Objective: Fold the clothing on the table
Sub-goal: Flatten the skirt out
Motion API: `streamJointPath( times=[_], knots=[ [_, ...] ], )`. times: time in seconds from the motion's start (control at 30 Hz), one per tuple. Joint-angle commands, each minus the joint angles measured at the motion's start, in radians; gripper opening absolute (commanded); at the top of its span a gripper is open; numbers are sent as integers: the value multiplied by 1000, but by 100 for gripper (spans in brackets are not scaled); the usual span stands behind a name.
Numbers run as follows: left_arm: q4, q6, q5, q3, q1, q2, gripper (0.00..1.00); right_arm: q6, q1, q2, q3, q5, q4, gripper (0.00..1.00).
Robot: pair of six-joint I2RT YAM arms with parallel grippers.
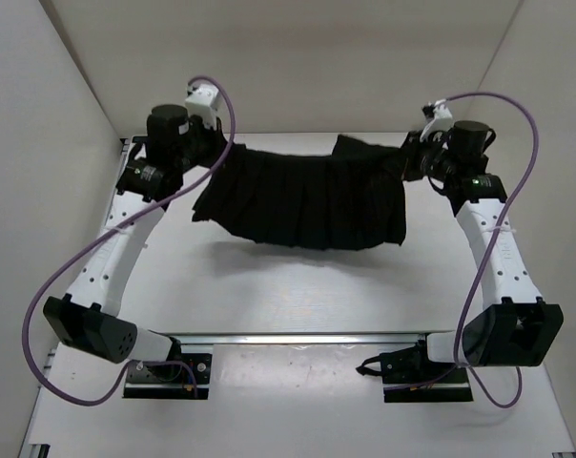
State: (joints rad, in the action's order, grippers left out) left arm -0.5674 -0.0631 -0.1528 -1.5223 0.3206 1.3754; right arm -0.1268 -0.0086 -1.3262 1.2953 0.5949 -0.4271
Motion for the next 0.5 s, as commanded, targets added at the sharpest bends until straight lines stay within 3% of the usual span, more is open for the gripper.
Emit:
streamJointPath(
  times=[0.0, 0.13, 0.3, 0.33, 0.4, 0.43, 0.47],
  knots=[
    [-75, 10, 1, -180, -46, 4, 0, -37, 2, 48, 124, 19, 97, 0],
    [-66, -79, -109, -116, -72, -39, 0, -56, -47, 111, 46, 11, 58, 0],
    [-80, -145, -157, 123, -8, -85, 0, -39, -15, 163, -256, 6, 2, 0],
    [-77, -155, -175, 207, 14, -96, 0, -37, 4, 165, -295, 26, 1, 1],
    [-89, -153, -215, 336, 50, -120, 1, -43, 28, 159, -445, 78, -12, 14],
    [-97, -173, -228, 409, 67, -136, 14, -45, 22, 145, -477, 98, -33, 32],
    [-100, -172, -255, 465, 86, -147, 44, -46, 15, 147, -516, 100, -35, 52]
  ],
)
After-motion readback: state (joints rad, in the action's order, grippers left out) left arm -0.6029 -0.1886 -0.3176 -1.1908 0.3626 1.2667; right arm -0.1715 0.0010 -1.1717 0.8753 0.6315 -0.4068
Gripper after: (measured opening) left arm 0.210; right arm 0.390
